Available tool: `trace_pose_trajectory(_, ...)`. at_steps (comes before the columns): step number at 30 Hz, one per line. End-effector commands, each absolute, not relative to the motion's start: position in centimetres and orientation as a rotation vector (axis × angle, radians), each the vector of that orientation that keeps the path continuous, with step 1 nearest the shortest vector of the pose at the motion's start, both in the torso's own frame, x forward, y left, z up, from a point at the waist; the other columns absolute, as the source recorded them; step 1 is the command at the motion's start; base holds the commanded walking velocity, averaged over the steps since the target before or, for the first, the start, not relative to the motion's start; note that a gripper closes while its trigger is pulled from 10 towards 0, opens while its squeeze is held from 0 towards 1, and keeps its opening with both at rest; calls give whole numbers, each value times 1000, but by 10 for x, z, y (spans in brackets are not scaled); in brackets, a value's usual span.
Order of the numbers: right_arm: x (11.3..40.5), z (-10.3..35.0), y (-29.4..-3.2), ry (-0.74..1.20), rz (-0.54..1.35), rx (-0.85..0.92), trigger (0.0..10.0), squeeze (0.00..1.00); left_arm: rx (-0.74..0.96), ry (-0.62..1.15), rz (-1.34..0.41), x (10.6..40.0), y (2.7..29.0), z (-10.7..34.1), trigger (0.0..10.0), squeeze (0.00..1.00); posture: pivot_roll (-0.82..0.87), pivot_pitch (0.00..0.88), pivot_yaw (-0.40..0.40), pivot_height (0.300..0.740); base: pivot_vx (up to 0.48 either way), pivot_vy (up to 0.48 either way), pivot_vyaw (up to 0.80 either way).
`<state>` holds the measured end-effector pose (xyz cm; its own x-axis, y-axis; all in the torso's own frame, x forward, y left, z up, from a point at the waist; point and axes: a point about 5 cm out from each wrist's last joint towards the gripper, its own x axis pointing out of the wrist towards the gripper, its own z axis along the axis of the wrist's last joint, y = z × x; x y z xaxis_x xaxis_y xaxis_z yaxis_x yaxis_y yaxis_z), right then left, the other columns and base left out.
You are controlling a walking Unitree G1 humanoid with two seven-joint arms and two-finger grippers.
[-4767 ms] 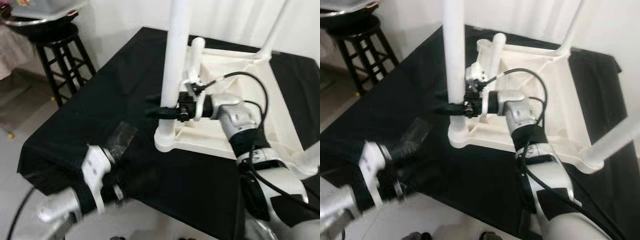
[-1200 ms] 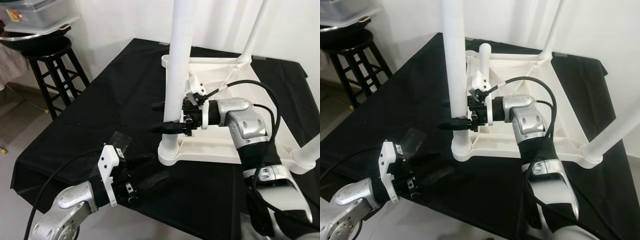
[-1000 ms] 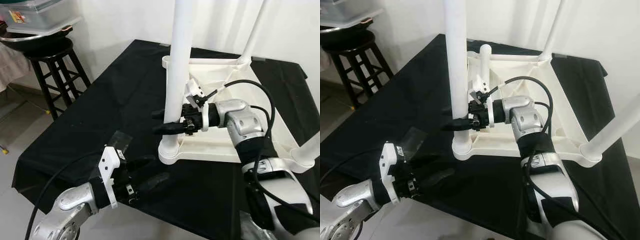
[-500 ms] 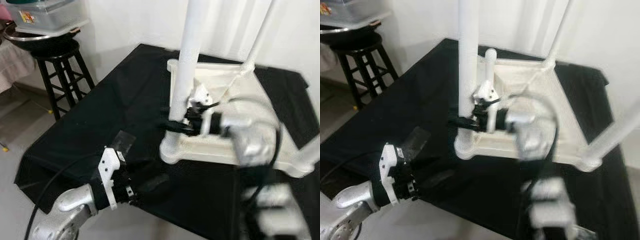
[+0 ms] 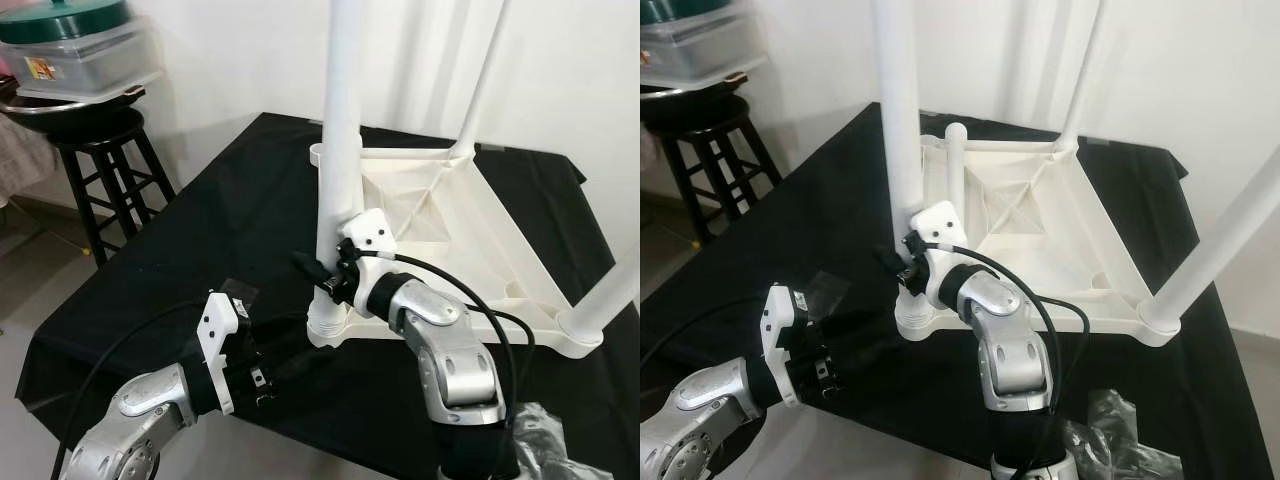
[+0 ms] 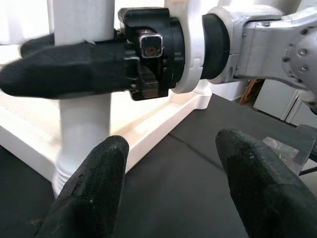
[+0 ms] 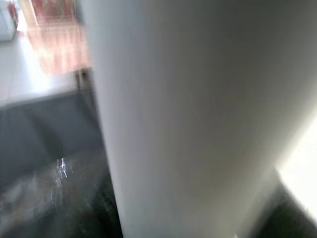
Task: Building children table
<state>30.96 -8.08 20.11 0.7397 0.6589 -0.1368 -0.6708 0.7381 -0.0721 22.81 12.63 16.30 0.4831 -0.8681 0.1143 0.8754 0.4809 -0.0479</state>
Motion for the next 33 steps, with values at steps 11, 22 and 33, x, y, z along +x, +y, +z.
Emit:
trace_pose_trajectory(11,327,233,-102,-24,1457,-177,10000,0,-106,-79,-1059,229,125,160,10000,0,-29,64,-48,740,0,0,0)
trace_pose_trajectory(22,356,240,-97,89,1555,-124,8784,0,-104,-82,-1053,227,123,159,10000,0,-7,68,-59,740,0,0,0)
trace_pose_trajectory(33,362,235,-117,73,1522,-154,0,0,-111,-85,-1052,227,121,159,10000,0,-16,70,-63,740,0,0,0)
